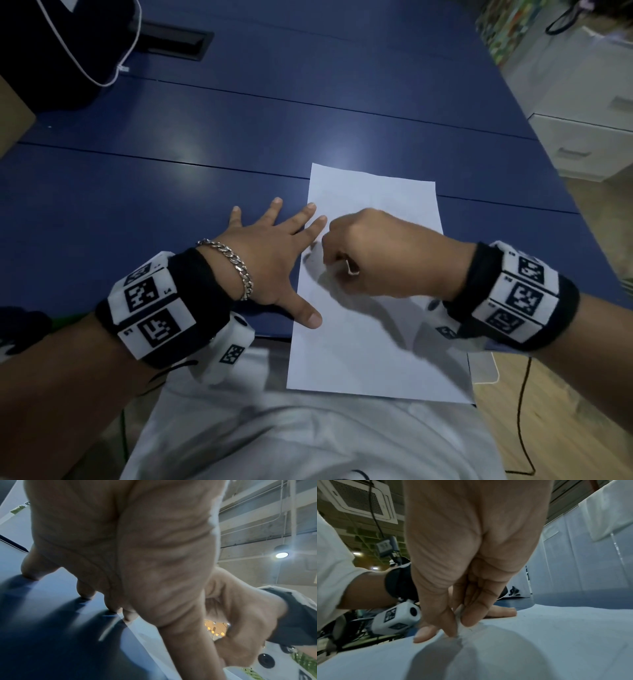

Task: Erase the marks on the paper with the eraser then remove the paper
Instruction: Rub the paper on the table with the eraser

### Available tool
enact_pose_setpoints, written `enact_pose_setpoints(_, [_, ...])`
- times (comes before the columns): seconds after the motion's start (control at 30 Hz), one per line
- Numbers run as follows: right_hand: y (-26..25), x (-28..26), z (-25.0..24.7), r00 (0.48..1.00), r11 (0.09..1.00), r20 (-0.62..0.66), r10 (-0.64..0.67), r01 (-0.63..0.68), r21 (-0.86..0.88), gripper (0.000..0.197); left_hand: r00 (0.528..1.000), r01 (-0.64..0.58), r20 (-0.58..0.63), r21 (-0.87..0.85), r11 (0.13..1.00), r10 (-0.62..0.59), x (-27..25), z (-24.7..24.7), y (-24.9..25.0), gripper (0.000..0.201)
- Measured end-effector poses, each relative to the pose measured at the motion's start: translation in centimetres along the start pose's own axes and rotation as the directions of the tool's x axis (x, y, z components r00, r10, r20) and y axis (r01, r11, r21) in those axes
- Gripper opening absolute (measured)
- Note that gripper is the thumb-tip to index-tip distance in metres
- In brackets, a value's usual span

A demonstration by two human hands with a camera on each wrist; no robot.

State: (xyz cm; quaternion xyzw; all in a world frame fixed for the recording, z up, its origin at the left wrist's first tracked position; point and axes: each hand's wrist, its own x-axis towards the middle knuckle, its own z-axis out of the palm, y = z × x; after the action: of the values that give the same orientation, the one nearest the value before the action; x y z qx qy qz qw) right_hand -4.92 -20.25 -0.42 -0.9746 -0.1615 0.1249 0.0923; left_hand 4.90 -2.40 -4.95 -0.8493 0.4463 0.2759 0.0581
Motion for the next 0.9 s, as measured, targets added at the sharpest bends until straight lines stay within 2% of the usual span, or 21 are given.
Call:
enact_pose_setpoints(0.13, [-1.2, -1.0, 0.7, 0.994, 0.998, 0.089, -0.059, 0.059, 0.003, 0.005, 1.000, 0.009, 0.014, -0.002, 1.000, -0.009, -0.1, -0.2, 0.2, 0.153])
enact_pose_setpoints(0.3, [0.3, -0.2, 0.1, 0.999, 0.999, 0.014, 0.031, -0.031, -0.016, 0.004, 1.000, 0.007, 0.012, 0.003, 1.000, -0.008, 0.0, 0.0, 0.1, 0.153])
enact_pose_setpoints(0.47, [-1.6, -1.5, 1.1, 0.993, 0.998, 0.093, -0.068, 0.066, 0.025, 0.006, 1.000, 0.005, 0.016, -0.006, 1.000, -0.005, 0.0, 0.0, 0.1, 0.154])
enact_pose_setpoints(0.6, [0.5, -0.3, 0.1, 0.999, 1.000, 0.026, 0.017, -0.018, 0.002, 0.003, 1.000, 0.008, 0.021, 0.000, 1.000, -0.008, -0.1, -0.1, 0.1, 0.153])
enact_pose_setpoints(0.67, [0.4, -0.3, 0.3, 1.000, 1.000, -0.011, 0.020, -0.020, -0.007, 0.004, 1.000, 0.006, 0.022, 0.003, 1.000, -0.006, 0.0, -0.1, 0.1, 0.153])
enact_pose_setpoints(0.8, [-1.4, -1.2, 1.3, 0.996, 0.997, 0.060, -0.069, 0.067, 0.027, 0.004, 1.000, 0.003, 0.026, -0.003, 1.000, -0.003, 0.0, -0.1, 0.0, 0.153])
enact_pose_setpoints(0.9, [0.3, -0.3, 0.6, 0.999, 0.999, 0.040, -0.026, 0.026, 0.020, 0.005, 1.000, 0.002, 0.023, 0.010, 1.000, -0.003, 0.1, 0.0, 0.1, 0.153])
